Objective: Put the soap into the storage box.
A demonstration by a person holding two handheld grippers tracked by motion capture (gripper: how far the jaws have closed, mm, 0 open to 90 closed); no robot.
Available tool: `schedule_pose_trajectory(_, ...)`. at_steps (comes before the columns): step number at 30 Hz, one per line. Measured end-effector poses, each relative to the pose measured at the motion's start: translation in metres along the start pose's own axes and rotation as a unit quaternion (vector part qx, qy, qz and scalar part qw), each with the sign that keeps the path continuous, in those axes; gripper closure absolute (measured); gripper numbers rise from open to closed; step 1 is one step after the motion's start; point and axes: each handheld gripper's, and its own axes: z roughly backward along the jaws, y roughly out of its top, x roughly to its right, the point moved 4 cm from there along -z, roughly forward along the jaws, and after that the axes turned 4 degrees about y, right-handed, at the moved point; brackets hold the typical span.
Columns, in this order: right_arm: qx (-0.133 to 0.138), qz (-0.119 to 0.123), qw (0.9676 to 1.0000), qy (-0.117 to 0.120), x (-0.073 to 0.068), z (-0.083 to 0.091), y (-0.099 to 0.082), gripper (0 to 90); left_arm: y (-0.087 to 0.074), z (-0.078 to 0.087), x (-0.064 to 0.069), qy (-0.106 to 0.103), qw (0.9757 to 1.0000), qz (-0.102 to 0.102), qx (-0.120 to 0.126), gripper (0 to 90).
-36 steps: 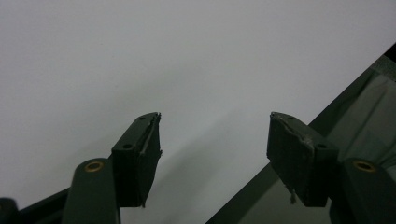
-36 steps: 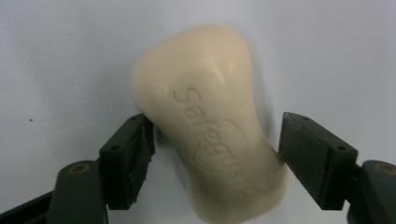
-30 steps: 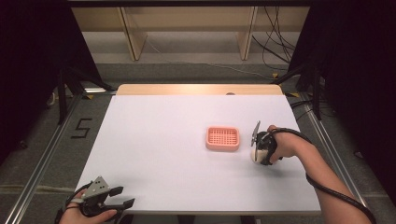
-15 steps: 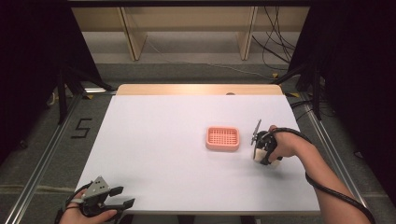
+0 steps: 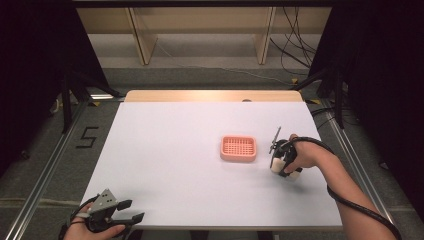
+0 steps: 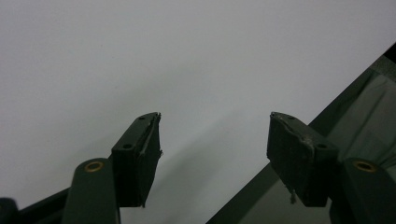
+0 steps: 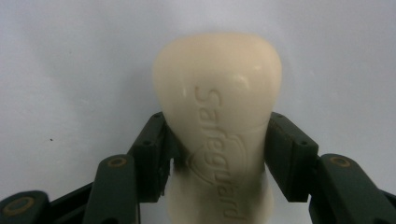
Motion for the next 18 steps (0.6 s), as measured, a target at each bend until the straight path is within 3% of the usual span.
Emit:
schedule_pose_trajectory(1,0.003,-0.008,0.9999,0.006,-0.0006,-0.0005,-0.0002,48.0,0.0005,-0.0006,-0.0026,0.006,0.9999,-0.013,-0.001,34.5)
schedule_pose_trajectory(2,0.004,-0.001,1.0000,0.005,0.0005,-0.0004,-0.0003,49.3,0.0004,-0.0006,-0.0028,0.006,0.9999,-0.015,-0.001,34.5)
schedule_pose_trajectory(4,-0.001,-0.016,0.9998,0.008,-0.0014,0.0010,-0.0007,50.1,0.0003,-0.0007,-0.0025,0.006,0.9999,-0.013,-0.001,34.5)
schedule_pose_trajectory(8,0.003,-0.018,0.9998,0.006,-0.0013,0.0005,-0.0008,50.2,0.0004,-0.0006,-0.0026,0.006,0.9999,-0.013,-0.001,34.5)
schedule_pose_trajectory(9,0.006,-0.012,0.9999,0.007,0.0002,0.0001,-0.0008,50.2,0.0000,-0.0007,0.0011,0.000,1.0000,0.007,0.005,34.5)
schedule_pose_trajectory(13,0.006,-0.016,0.9998,0.010,0.0004,0.0003,-0.0009,50.3,0.0000,-0.0008,0.0010,-0.001,1.0000,0.008,0.005,34.5)
schedule_pose_trajectory(14,0.006,-0.023,0.9997,0.012,-0.0002,0.0009,-0.0009,50.3,0.0000,-0.0005,-0.0015,0.005,1.0000,-0.005,-0.001,34.5)
schedule_pose_trajectory(15,0.004,-0.024,0.9996,0.017,0.0001,0.0009,-0.0015,50.4,0.0000,-0.0009,0.0009,-0.001,1.0000,0.008,0.005,34.5)
schedule_pose_trajectory(17,0.008,-0.019,0.9996,0.022,0.0013,0.0014,-0.0029,50.4,-0.0006,-0.0013,0.0001,0.008,0.9999,0.011,0.000,34.5)
schedule_pose_trajectory(18,0.009,-0.029,0.9992,0.025,0.0002,0.0012,-0.0035,50.4,-0.0006,-0.0013,0.0001,0.008,0.9999,0.011,0.000,34.5)
